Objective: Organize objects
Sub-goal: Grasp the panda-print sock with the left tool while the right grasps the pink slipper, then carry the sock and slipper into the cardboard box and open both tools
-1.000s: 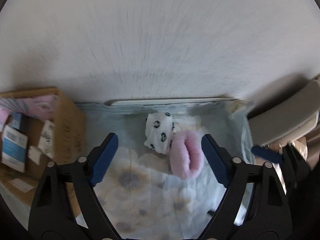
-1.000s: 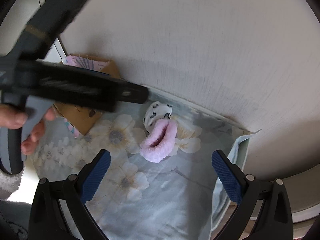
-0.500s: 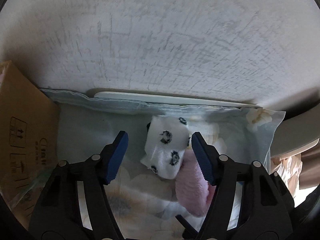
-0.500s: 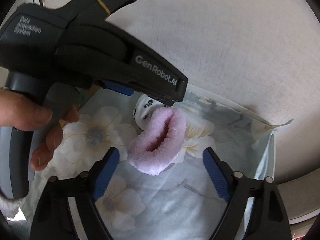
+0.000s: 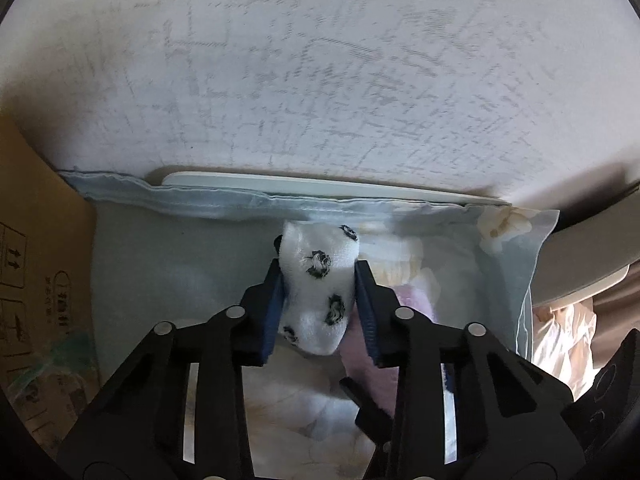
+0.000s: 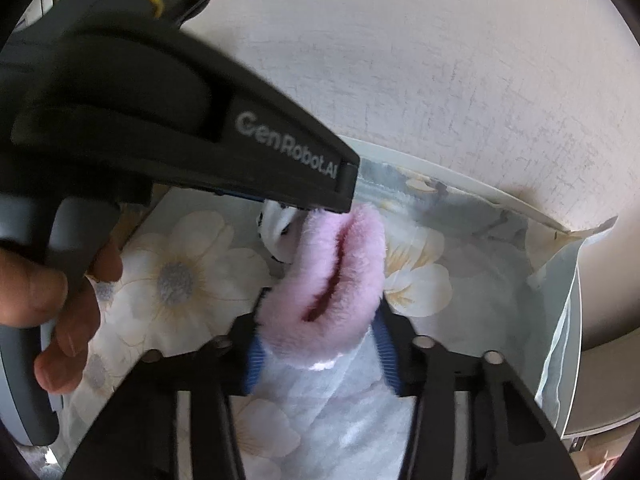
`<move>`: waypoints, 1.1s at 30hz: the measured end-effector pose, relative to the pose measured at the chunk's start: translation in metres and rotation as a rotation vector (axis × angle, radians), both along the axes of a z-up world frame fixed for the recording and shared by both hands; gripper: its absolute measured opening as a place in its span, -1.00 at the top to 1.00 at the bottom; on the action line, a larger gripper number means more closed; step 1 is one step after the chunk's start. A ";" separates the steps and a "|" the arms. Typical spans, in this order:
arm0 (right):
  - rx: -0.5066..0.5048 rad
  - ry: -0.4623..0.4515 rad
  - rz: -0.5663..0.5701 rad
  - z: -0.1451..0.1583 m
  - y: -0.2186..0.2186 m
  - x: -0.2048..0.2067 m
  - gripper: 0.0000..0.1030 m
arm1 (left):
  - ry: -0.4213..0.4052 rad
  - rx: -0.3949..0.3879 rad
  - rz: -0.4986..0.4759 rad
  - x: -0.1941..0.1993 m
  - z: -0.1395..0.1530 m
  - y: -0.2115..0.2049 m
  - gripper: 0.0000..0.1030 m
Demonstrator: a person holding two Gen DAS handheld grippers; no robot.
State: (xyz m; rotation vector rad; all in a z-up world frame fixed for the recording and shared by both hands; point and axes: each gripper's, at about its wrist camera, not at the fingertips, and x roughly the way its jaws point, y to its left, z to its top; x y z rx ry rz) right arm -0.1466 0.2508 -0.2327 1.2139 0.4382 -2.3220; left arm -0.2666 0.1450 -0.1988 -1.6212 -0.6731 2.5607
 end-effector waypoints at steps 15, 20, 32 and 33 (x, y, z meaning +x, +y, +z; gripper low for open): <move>-0.019 0.034 -0.037 0.029 0.013 0.011 0.47 | 0.095 -0.012 0.009 0.033 0.046 -0.020 0.46; -0.029 0.062 -0.049 0.057 0.014 0.020 0.47 | 0.145 -0.041 0.004 0.034 0.088 -0.023 0.45; -0.047 0.132 -0.028 0.143 -0.031 0.051 0.47 | 0.269 -0.110 0.019 0.093 0.175 -0.082 0.45; -0.051 0.134 -0.023 0.154 -0.037 0.056 0.47 | 0.273 -0.118 0.022 0.096 0.178 -0.087 0.45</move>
